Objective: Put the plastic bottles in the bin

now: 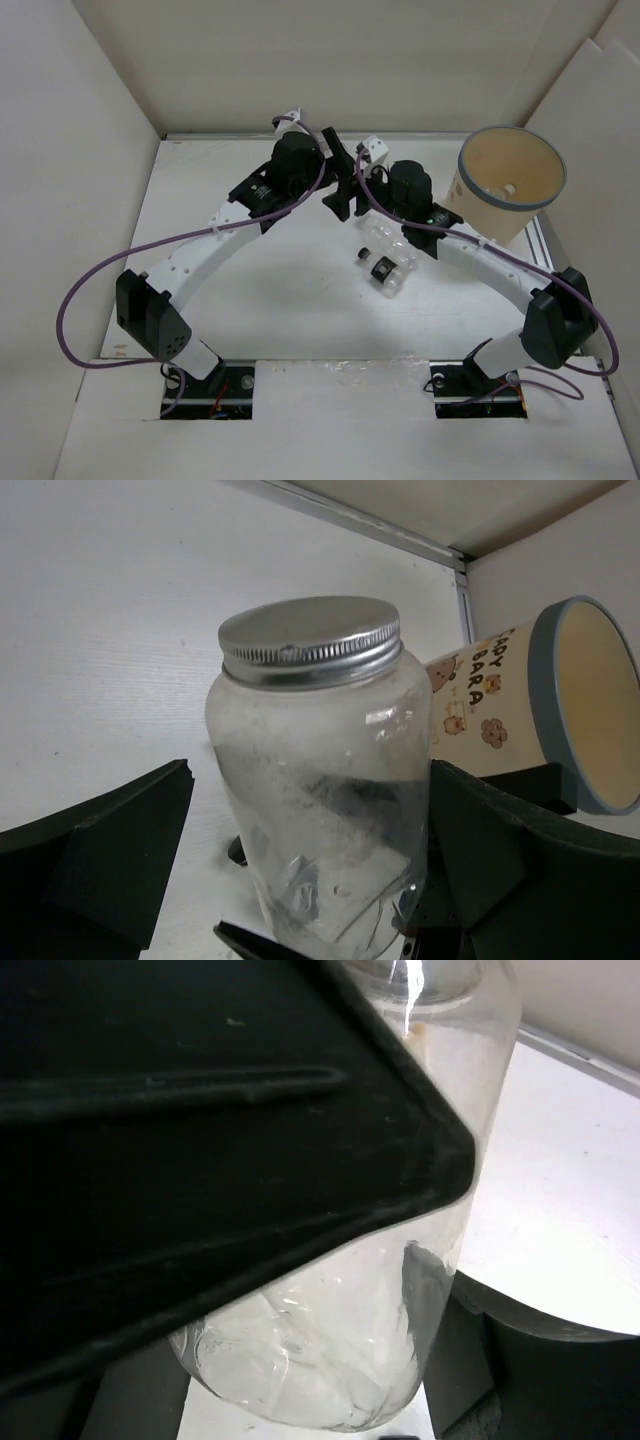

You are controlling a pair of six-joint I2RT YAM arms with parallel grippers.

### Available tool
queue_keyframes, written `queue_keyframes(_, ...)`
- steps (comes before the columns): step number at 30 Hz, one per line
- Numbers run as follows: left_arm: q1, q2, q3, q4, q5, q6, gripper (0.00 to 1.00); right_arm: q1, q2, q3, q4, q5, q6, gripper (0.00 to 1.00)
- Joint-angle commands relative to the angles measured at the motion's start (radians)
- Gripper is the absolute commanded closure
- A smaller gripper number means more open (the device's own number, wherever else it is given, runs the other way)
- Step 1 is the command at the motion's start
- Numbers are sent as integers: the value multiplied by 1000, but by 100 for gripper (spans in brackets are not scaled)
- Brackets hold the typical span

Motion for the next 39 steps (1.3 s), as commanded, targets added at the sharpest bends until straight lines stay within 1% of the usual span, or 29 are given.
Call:
queue_keyframes(1, -4, -82, -8, 4, -26, 9, 0, -60, -37, 37, 59, 69, 9, 83)
queue_keyframes(2, -4, -102, 2, 4, -51, 9, 0, -97, -49, 37, 58, 69, 9, 85)
queue_keyframes(4, 8, -131, 2, -15, -98, -7, 0, -156, -79, 24, 29, 80, 9, 85)
queue_keyframes(5, 9, -131, 2, -15, -118, -20, 0, -157, -91, 24, 17, 80, 9, 85)
queue_keyframes(6, 18, -151, 2, -27, -138, -31, 0, -199, -105, 15, 2, 97, 9, 85)
queue_keyframes(8, 27, -172, -8, -27, -166, -42, 0, -244, -147, 15, -41, 123, 0, 85)
queue_keyframes(9, 36, -191, -20, -27, -175, -42, 0, -296, -160, 4, -53, 123, 0, 85)
queue_keyframes(12, 48, -205, -32, -27, -191, -42, 0, -377, -209, 4, -113, 132, -9, 85)
queue_keyframes(13, 48, -205, -32, -27, -200, -42, 0, -434, -221, 4, -127, 143, -9, 85)
queue_keyframes(15, 48, -205, -32, -27, -200, -33, 0, -483, -253, 15, -173, 170, -9, 85)
queue_keyframes(16, 48, -205, -32, -27, -188, -33, 0, -531, -254, 15, -191, 193, -9, 84)
queue_keyframes(19, 48, -183, -41, -27, -159, -33, 0, -603, -290, 35, -242, 206, 15, 83)
queue_keyframes(20, 48, -174, -41, -27, -149, -24, 0, -647, -300, 35, -256, 218, 34, 78)
queue_keyframes(22, 48, -165, -50, -18, -136, -13, 0, -687, -333, 12, -274, 218, 60, 70)
queue_keyframes(23, 48, -165, -51, -18, -125, -13, 0, -709, -344, 12, -274, 236, 70, 49)
queue_keyframes(24, 48, -153, -51, -18, -125, -2, 0, -709, -353, 1, -274, 237, 71, 14)
queue_keyframes(25, 48, -152, -60, -9, -114, 7, 0, -709, -362, 1, -283, 237, 80, 0)
queue_keyframes(30, 48, -85, -60, -27, -53, -16, 0, -709, -343, 29, -323, 237, 90, 0)
queue_keyframes(33, -14, -38, -34, -102, -85, -69, 0, -709, -343, 67, -368, 259, 90, 0)
queue_keyframes(34, -46, -2, -22, -117, -85, -121, 0, -709, -343, 81, -385, 278, 100, 0)
queue_keyframes(36, -83, 30, -21, -128, -76, -171, 0, -709, -343, 113, -423, 287, 100, 0)
queue_keyframes(39, -142, 102, -21, -148, -63, -293, 0, -697, -362, 132, -446, 263, 100, 0)
